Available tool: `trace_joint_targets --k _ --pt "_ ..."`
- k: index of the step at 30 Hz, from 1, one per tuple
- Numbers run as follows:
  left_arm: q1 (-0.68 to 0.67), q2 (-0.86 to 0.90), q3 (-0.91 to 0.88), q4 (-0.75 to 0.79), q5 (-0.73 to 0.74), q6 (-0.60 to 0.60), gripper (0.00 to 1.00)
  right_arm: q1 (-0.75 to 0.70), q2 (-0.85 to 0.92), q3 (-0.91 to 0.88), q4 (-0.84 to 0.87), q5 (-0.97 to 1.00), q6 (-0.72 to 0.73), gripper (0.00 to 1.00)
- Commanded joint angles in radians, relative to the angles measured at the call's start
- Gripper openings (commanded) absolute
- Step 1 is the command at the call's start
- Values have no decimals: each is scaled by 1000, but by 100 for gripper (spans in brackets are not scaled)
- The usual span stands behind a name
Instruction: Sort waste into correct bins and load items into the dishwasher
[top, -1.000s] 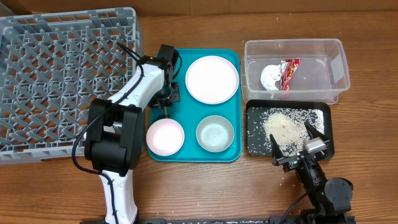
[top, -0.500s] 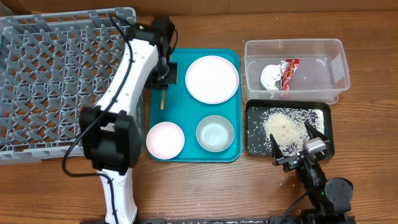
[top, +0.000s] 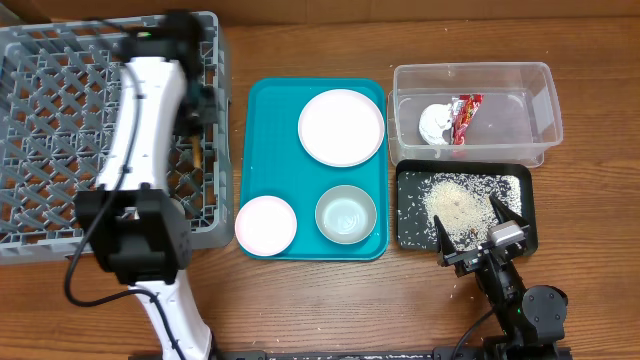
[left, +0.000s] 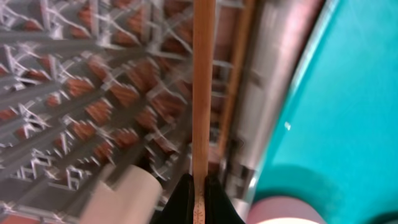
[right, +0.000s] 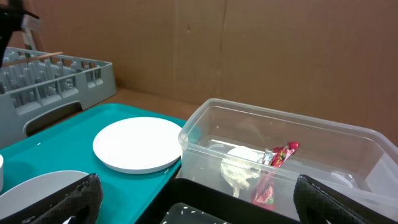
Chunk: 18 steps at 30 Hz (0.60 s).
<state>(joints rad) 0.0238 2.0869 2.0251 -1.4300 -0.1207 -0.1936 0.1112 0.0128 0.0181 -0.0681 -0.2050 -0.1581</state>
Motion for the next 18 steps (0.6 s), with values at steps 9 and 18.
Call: trace_joint_targets --k 9,18 --pt "20 -12 -84 86 76 146 4 2 -10 -10 6 2 4 100" --pt "21 -21 -91 55 117 193 34 2 -10 -10 6 2 4 100"
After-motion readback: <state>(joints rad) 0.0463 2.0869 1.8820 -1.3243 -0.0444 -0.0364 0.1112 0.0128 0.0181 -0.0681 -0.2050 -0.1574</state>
